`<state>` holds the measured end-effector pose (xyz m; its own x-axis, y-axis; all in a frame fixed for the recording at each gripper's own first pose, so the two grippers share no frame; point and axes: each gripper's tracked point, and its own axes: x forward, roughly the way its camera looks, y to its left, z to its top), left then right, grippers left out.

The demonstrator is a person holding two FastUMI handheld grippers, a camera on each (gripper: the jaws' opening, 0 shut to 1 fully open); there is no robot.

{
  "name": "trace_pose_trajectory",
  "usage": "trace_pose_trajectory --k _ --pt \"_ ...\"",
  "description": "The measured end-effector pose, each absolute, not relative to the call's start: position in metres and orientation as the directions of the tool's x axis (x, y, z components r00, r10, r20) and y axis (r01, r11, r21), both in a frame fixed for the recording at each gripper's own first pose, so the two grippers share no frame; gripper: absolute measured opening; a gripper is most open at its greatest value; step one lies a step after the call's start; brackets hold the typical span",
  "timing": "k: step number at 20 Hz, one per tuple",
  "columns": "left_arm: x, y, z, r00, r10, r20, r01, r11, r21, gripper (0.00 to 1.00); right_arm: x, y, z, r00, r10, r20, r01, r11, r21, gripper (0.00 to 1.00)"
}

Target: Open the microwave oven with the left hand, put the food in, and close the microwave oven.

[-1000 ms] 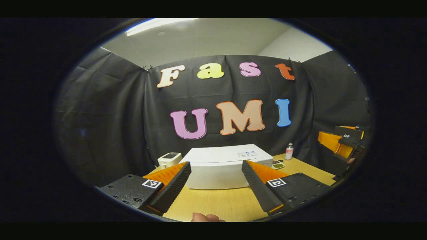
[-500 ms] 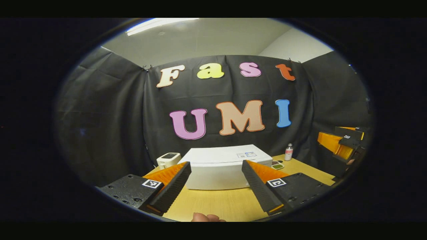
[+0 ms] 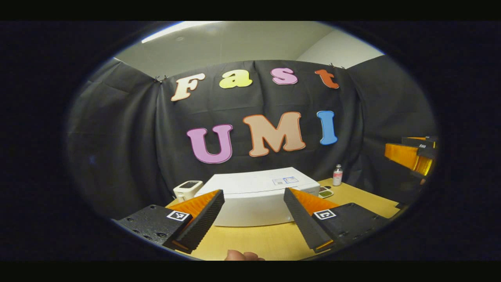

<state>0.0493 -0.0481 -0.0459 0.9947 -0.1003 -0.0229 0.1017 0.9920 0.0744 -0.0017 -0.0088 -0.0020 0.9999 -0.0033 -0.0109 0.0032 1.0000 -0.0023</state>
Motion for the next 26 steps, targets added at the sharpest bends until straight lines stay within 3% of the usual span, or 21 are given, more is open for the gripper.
trace_pose_trajectory --k 5,9,17,20,22,23,24,26 --pt "0.104 -0.097 -0.144 0.968 -0.185 -0.171 0.212 0.965 0.154 0.99 -0.012 -0.034 0.002 0.999 -0.054 -0.007 0.054 0.998 -0.035 0.96" --pt "0.138 -0.134 -0.212 0.917 -0.239 -0.318 0.291 0.948 0.126 0.98 -0.022 -0.059 0.000 0.993 -0.114 -0.008 0.113 0.991 -0.074 0.98" --pt "0.174 -0.160 -0.265 0.859 -0.239 -0.453 0.305 0.949 0.079 0.95 -0.052 -0.093 -0.020 0.978 -0.204 -0.042 0.199 0.974 -0.110 0.96" --pt "0.184 -0.158 -0.266 0.867 -0.217 -0.448 0.272 0.960 0.061 0.91 -0.060 -0.096 -0.028 0.973 -0.220 -0.065 0.212 0.970 -0.116 0.96" --pt "0.190 -0.154 -0.264 0.870 -0.196 -0.452 0.254 0.964 0.071 0.68 -0.065 -0.096 -0.035 0.972 -0.218 -0.088 0.207 0.971 -0.118 0.96" --pt "0.193 -0.157 -0.266 0.867 -0.191 -0.461 0.249 0.966 0.067 0.42 -0.066 -0.096 -0.037 0.972 -0.216 -0.096 0.204 0.972 -0.120 0.96" --pt "0.190 -0.159 -0.268 0.864 -0.201 -0.461 0.246 0.968 0.039 0.31 -0.066 -0.096 -0.039 0.972 -0.210 -0.104 0.197 0.973 -0.120 0.96" --pt "0.189 -0.160 -0.267 0.867 -0.218 -0.448 0.235 0.972 -0.019 0.25 -0.067 -0.098 -0.043 0.971 -0.205 -0.119 0.191 0.974 -0.119 0.96"
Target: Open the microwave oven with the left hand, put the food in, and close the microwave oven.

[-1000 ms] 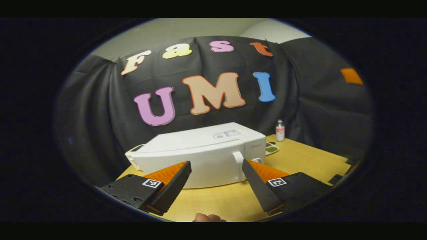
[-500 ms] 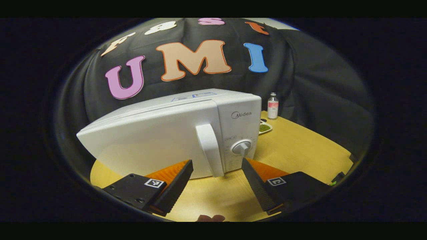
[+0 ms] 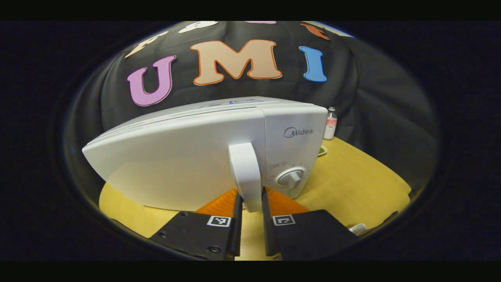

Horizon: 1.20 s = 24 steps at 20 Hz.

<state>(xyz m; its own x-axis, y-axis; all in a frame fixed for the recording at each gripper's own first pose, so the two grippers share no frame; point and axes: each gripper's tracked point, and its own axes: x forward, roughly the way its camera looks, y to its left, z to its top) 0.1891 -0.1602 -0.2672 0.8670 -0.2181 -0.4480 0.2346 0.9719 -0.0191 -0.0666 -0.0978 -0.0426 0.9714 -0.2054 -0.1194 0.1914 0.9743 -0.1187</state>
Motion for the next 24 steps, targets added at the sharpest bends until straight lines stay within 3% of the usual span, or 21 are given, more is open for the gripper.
trace_pose_trajectory --k 3,7,8,9,11,14,17,18,20,24 --pt "0.187 -0.161 -0.269 0.861 -0.247 -0.445 0.266 0.964 -0.019 0.13 -0.069 -0.098 -0.042 0.972 -0.197 -0.127 0.186 0.978 -0.093 0.97" --pt "0.168 -0.154 -0.267 0.858 -0.254 -0.447 0.273 0.962 -0.022 0.14 -0.069 -0.097 -0.046 0.974 -0.181 -0.134 0.170 0.981 -0.093 0.97" --pt "0.156 -0.137 -0.278 0.866 -0.190 -0.463 0.224 0.974 0.020 0.10 -0.067 -0.096 -0.048 0.975 -0.177 -0.134 0.166 0.982 -0.094 0.97" --pt "0.137 -0.127 -0.294 0.843 -0.195 -0.501 0.223 0.975 -0.002 0.00 -0.065 -0.095 -0.049 0.976 -0.173 -0.135 0.162 0.983 -0.091 0.97" --pt "0.101 -0.104 -0.318 0.803 -0.166 -0.572 0.148 0.986 -0.078 0.00 -0.058 -0.090 -0.055 0.976 -0.157 -0.149 0.148 0.986 -0.076 0.97" --pt "0.109 -0.093 -0.296 0.859 -0.153 -0.488 0.167 0.986 -0.015 0.00 -0.051 -0.079 -0.064 0.979 -0.106 -0.173 0.091 0.992 -0.093 0.97" --pt "0.139 -0.128 -0.269 0.890 -0.209 -0.405 0.244 0.969 0.037 0.02 -0.046 -0.075 -0.064 0.980 -0.070 -0.188 0.051 0.993 -0.106 0.98" --pt "0.145 -0.139 -0.263 0.894 -0.220 -0.391 0.260 0.964 0.053 0.10 -0.046 -0.077 -0.064 0.979 -0.070 -0.190 0.052 0.993 -0.102 0.97" --pt "0.158 -0.154 -0.258 0.899 -0.229 -0.373 0.289 0.951 0.112 0.76 -0.049 -0.087 -0.063 0.978 -0.087 -0.189 0.069 0.993 -0.099 0.97" --pt "0.183 -0.162 -0.254 0.907 -0.216 -0.362 0.287 0.946 0.154 0.73 -0.061 -0.102 -0.067 0.971 -0.126 -0.201 0.104 0.988 -0.115 0.98"
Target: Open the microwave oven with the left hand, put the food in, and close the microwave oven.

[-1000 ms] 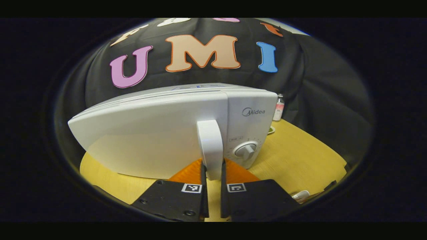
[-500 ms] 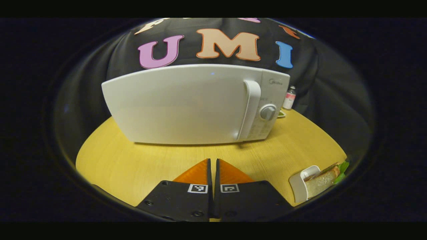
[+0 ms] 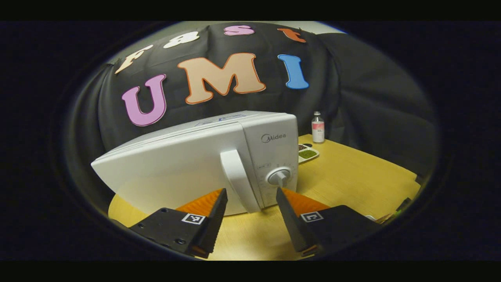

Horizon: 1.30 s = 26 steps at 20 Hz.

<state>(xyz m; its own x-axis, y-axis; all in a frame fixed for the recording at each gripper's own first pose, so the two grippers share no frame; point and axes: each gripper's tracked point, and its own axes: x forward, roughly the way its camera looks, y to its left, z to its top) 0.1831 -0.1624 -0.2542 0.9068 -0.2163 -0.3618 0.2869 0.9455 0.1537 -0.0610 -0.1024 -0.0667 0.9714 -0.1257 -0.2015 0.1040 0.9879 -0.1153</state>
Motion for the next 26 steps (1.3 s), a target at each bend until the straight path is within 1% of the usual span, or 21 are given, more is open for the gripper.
trace_pose_trajectory --k 1,2,3,5,7,9,10,11,12,13,14,16,17,19,22,24,26 --pt "0.190 -0.159 -0.256 0.907 -0.198 -0.371 0.269 0.951 0.149 0.71 -0.063 -0.105 -0.066 0.970 -0.133 -0.202 0.111 0.987 -0.117 0.98" --pt "0.195 -0.157 -0.257 0.907 -0.190 -0.377 0.256 0.958 0.133 0.66 -0.066 -0.108 -0.066 0.970 -0.142 -0.200 0.120 0.986 -0.120 0.98" --pt "0.202 -0.162 -0.261 0.895 -0.212 -0.393 0.264 0.961 0.084 0.46 -0.068 -0.111 -0.065 0.969 -0.149 -0.197 0.127 0.985 -0.121 0.98" --pt "0.192 -0.162 -0.257 0.893 -0.212 -0.397 0.240 0.971 0.020 0.16 -0.070 -0.114 -0.066 0.967 -0.159 -0.201 0.137 0.983 -0.121 0.97" --pt "0.194 -0.160 -0.256 0.894 -0.216 -0.393 0.241 0.970 0.016 0.03 -0.071 -0.116 -0.066 0.966 -0.163 -0.203 0.141 0.983 -0.117 0.97" --pt "0.190 -0.161 -0.254 0.897 -0.229 -0.377 0.245 0.969 -0.006 0.00 -0.071 -0.115 -0.065 0.966 -0.160 -0.201 0.139 0.984 -0.115 0.98" --pt "0.185 -0.159 -0.258 0.886 -0.230 -0.403 0.247 0.969 -0.011 0.00 -0.070 -0.114 -0.065 0.967 -0.158 -0.199 0.136 0.983 -0.120 0.97" --pt "0.173 -0.159 -0.260 0.884 -0.234 -0.404 0.249 0.968 -0.016 0.00 -0.069 -0.114 -0.065 0.967 -0.157 -0.199 0.134 0.983 -0.127 0.97" --pt "0.167 -0.158 -0.255 0.900 -0.246 -0.360 0.260 0.965 -0.011 0.00 -0.070 -0.113 -0.065 0.968 -0.156 -0.197 0.132 0.983 -0.126 0.97" --pt "0.158 -0.155 -0.254 0.899 -0.264 -0.349 0.283 0.959 0.004 0.01 -0.069 -0.113 -0.065 0.967 -0.157 -0.199 0.134 0.983 -0.122 0.98" --pt "0.146 -0.151 -0.258 0.885 -0.277 -0.373 0.295 0.956 -0.011 0.01 -0.068 -0.109 -0.068 0.967 -0.146 -0.207 0.125 0.986 -0.111 0.97" --pt "0.120 -0.144 -0.259 0.867 -0.315 -0.387 0.315 0.947 -0.065 0.00 -0.065 -0.101 -0.072 0.970 -0.121 -0.213 0.098 0.989 -0.114 0.97" --pt "0.104 -0.138 -0.260 0.859 -0.327 -0.393 0.327 0.942 -0.068 0.01 -0.063 -0.099 -0.073 0.970 -0.116 -0.213 0.090 0.988 -0.126 0.97" --pt "0.073 -0.121 -0.258 0.857 -0.339 -0.387 0.352 0.935 -0.040 0.00 -0.063 -0.091 -0.081 0.967 -0.096 -0.235 0.070 0.991 -0.117 0.97" --pt "0.030 -0.085 -0.261 0.855 -0.325 -0.405 0.334 0.941 -0.049 0.01 -0.066 -0.074 -0.095 0.964 -0.060 -0.261 0.036 0.995 -0.097 0.97" --pt "0.007 -0.062 -0.260 0.857 -0.306 -0.414 0.328 0.944 -0.018 0.03 -0.068 -0.060 -0.109 0.957 -0.034 -0.287 0.008 0.996 -0.090 0.97" --pt "-0.011 -0.034 -0.263 0.858 -0.270 -0.436 0.293 0.956 -0.014 0.02 -0.070 -0.039 -0.125 0.949 0.013 -0.315 -0.036 0.997 -0.067 0.97"
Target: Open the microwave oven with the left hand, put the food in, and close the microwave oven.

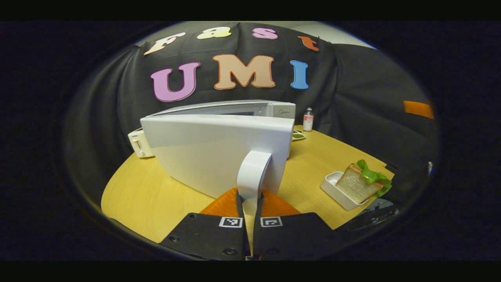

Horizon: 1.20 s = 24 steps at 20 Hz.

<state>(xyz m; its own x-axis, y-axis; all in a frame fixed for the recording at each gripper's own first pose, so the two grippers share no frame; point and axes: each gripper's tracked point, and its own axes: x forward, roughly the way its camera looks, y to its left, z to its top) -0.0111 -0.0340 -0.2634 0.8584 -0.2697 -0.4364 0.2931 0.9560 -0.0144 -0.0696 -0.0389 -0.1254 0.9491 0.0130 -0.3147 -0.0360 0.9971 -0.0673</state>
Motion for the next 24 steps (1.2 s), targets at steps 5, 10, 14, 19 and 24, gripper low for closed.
trace_pose_trajectory --k 5,10,14,19,24 --pt "-0.042 0.036 -0.266 0.874 -0.140 -0.465 0.153 0.988 -0.011 0.03 -0.070 -0.009 -0.187 0.912 0.079 -0.403 -0.127 0.988 -0.092 0.98" --pt "-0.058 0.108 -0.269 0.876 -0.003 -0.482 -0.005 1.000 -0.015 0.02 -0.073 0.009 -0.244 0.854 0.119 -0.506 -0.184 0.980 -0.080 0.99" --pt "-0.066 0.131 -0.275 0.863 -0.008 -0.505 -0.047 0.994 -0.095 0.03 -0.075 0.010 -0.294 0.790 0.104 -0.604 -0.185 0.980 -0.073 0.99" --pt "-0.069 0.132 -0.276 0.864 -0.018 -0.503 -0.034 0.995 -0.094 0.01 -0.082 0.007 -0.330 0.720 0.084 -0.689 -0.163 0.985 -0.049 0.97" --pt "-0.067 0.134 -0.274 0.870 -0.026 -0.493 -0.016 0.996 -0.082 0.03 -0.085 0.005 -0.338 0.704 0.069 -0.707 -0.162 0.985 -0.066 0.56"
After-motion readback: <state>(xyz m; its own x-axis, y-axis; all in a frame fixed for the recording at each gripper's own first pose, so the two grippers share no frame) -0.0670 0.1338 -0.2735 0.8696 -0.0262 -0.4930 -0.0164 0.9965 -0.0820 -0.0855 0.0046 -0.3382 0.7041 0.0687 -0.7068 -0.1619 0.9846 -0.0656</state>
